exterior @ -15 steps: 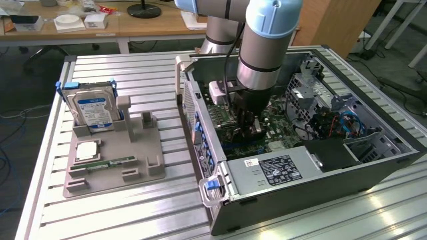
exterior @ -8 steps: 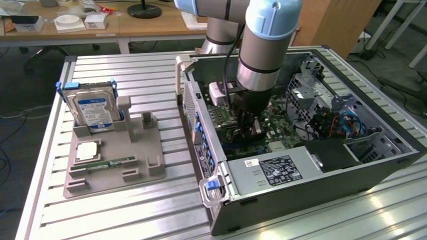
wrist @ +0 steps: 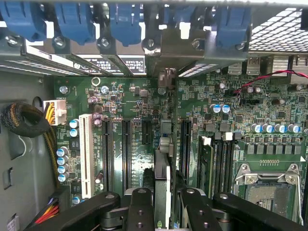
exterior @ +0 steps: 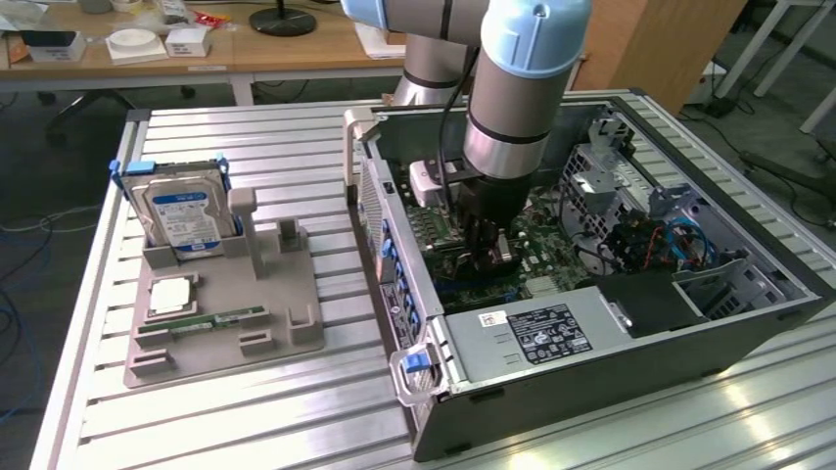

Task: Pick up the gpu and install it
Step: 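Insert the gpu into the slot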

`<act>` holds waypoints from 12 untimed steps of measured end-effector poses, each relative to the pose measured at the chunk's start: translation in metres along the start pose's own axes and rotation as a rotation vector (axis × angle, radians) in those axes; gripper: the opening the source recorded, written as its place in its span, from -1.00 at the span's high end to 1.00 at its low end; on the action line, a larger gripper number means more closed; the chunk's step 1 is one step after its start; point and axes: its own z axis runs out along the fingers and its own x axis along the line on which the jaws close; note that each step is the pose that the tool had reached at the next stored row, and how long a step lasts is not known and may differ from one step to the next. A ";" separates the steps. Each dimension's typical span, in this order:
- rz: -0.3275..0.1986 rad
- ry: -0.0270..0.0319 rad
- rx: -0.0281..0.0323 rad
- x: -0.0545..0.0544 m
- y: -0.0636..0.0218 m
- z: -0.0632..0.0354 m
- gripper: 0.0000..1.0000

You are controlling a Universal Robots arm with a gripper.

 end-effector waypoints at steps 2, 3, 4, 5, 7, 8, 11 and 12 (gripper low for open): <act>0.000 0.0000 0.0001 0.000 0.0000 0.0000 0.47; 0.000 0.0001 0.0000 0.000 0.0000 0.0000 0.47; 0.000 0.0000 0.0001 0.000 0.0000 0.0001 0.47; 0.000 0.0001 0.0000 0.000 0.0001 0.0003 0.47; 0.000 -0.0003 0.0006 0.000 0.0006 0.0032 0.47; 0.000 0.0001 0.0002 0.000 0.0009 0.0044 0.47; 0.000 -0.0004 -0.0001 0.000 0.0011 0.0049 0.47; 0.000 -0.0005 0.0000 0.000 0.0011 0.0049 0.47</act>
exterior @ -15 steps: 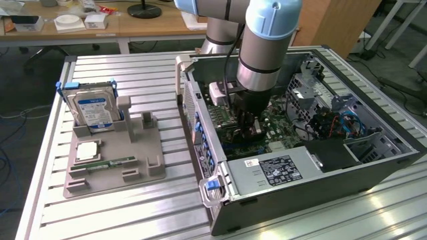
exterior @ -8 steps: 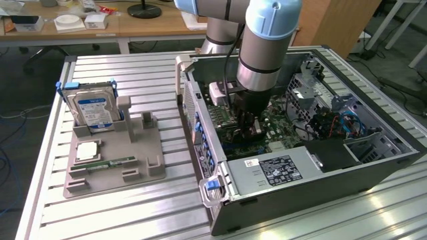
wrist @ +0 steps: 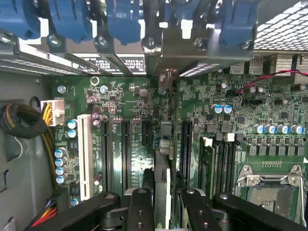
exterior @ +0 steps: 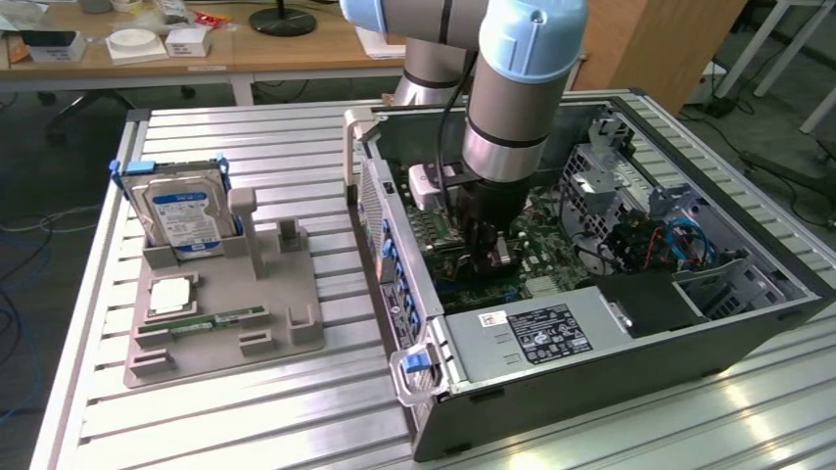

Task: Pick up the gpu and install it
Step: 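Insert the gpu into the slot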

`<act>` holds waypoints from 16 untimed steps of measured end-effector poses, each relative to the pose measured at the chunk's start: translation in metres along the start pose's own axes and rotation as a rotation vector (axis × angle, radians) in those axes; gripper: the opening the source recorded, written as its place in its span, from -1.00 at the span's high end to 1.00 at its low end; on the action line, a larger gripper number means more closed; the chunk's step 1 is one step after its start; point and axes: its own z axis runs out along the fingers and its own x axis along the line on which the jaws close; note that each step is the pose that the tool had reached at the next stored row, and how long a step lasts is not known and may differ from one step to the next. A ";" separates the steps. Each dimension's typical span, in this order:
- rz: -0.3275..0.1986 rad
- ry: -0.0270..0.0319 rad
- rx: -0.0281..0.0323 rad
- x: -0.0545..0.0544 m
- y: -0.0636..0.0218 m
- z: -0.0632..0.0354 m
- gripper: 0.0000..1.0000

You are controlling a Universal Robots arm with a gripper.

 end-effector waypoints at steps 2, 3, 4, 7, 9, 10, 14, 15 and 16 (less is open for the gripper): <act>0.000 -0.0001 0.0000 0.000 0.0000 0.0001 0.47; 0.000 -0.0002 0.0000 0.000 0.0000 0.0001 0.47; 0.000 -0.0002 0.0001 0.000 0.0000 0.0001 0.47; 0.000 -0.0002 0.0000 0.000 0.0000 0.0001 0.47; 0.000 -0.0002 0.0000 0.000 0.0000 0.0001 0.47; 0.000 -0.0002 0.0001 0.000 0.0000 0.0001 0.47; 0.000 -0.0003 0.0001 0.000 0.0001 0.0001 0.45; 0.000 -0.0007 0.0003 0.000 0.0000 0.0001 0.33; 0.000 -0.0001 0.0000 0.000 0.0000 -0.0005 0.33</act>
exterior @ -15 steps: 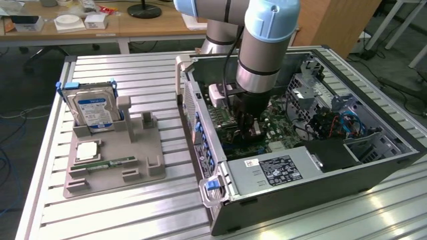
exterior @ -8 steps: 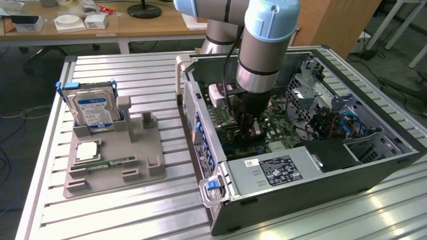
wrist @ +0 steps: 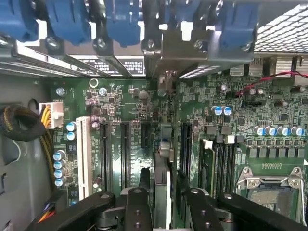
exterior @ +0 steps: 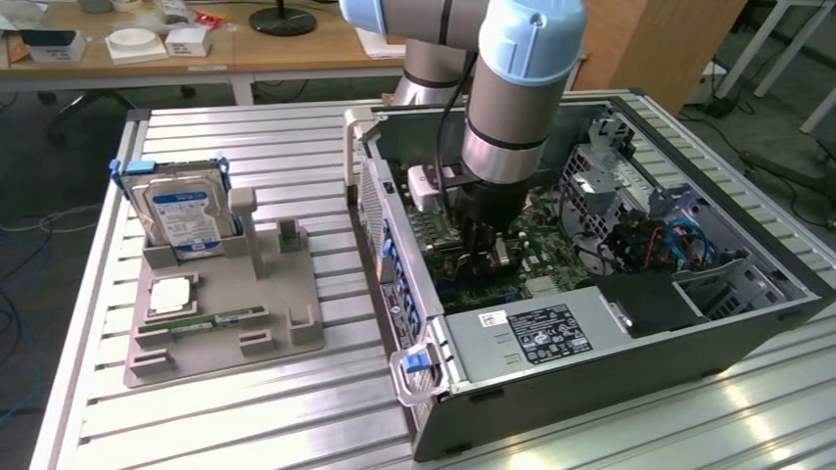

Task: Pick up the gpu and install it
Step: 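Insert the gpu into the slot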

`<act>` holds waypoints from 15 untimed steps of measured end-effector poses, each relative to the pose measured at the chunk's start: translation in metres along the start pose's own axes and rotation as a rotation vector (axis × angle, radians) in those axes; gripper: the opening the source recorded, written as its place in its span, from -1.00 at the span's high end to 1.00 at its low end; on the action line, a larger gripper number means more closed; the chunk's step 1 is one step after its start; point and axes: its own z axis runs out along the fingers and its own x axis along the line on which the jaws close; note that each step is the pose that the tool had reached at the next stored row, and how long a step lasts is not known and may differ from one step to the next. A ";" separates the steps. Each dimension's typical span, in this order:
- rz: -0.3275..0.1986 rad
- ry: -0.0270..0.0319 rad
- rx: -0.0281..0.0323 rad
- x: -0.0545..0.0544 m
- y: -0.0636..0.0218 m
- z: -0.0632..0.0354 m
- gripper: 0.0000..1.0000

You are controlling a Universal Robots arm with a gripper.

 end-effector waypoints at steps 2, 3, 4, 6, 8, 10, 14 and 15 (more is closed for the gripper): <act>0.000 -0.0003 0.0002 0.000 -0.0001 -0.0025 0.33; 0.000 0.0000 0.0003 0.000 -0.0002 -0.0043 0.33; 0.000 -0.0003 0.0008 0.000 -0.0004 -0.0063 0.33; 0.000 -0.0001 0.0010 0.000 -0.0007 -0.0115 0.33; 0.000 -0.0003 0.0018 0.000 -0.0010 -0.0173 0.33; 0.000 -0.0002 0.0026 -0.001 -0.0012 -0.0226 0.33; 0.000 -0.0003 0.0043 -0.001 -0.0017 -0.0301 0.33; 0.000 -0.0003 0.0046 -0.001 -0.0017 -0.0317 0.33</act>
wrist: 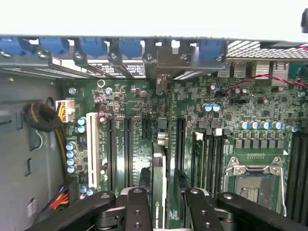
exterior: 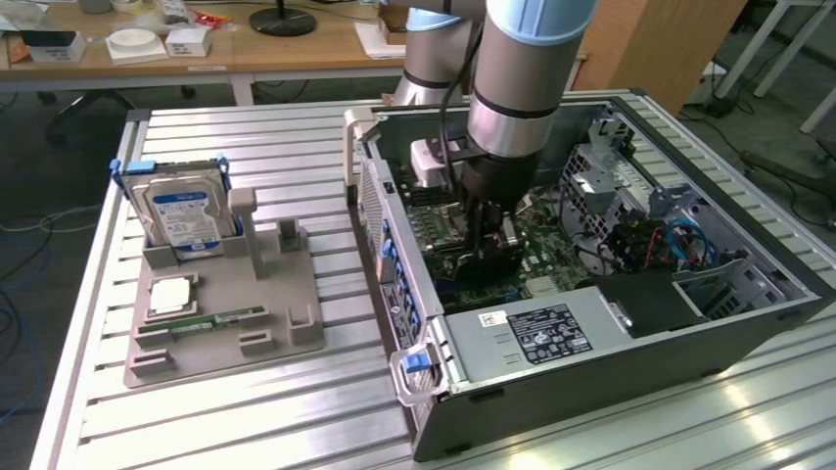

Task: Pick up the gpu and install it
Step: 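Insert the gpu into the slot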

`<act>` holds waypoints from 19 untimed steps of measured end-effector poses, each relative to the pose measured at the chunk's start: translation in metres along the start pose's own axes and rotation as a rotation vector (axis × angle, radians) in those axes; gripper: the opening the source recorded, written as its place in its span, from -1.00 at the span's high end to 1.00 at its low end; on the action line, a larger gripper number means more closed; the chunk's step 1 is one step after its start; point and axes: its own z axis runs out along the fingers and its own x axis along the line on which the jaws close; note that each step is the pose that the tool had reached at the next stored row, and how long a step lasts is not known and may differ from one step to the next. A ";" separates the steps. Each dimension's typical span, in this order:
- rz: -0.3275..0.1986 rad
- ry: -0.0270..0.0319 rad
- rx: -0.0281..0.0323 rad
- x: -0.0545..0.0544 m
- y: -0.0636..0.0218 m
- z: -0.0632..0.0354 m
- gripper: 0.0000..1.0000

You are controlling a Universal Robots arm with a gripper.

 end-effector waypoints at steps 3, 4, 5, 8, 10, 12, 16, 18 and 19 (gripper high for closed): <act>0.000 -0.0001 0.0002 0.000 -0.0001 -0.0012 0.36; 0.000 -0.0001 0.0002 0.000 -0.0001 -0.0012 0.36; 0.000 -0.0001 0.0002 0.000 -0.0001 -0.0012 0.48; 0.000 0.0001 0.0001 0.000 -0.0001 -0.0013 0.73; 0.000 0.0001 0.0001 0.000 0.0000 -0.0013 0.80; 0.000 0.0001 0.0001 0.000 0.0000 -0.0013 0.80; 0.000 0.0001 0.0033 0.000 0.0001 -0.0043 0.80; 0.000 0.0001 0.0054 0.000 -0.0001 -0.0064 0.80; 0.000 -0.0002 0.0059 0.000 -0.0002 -0.0066 0.80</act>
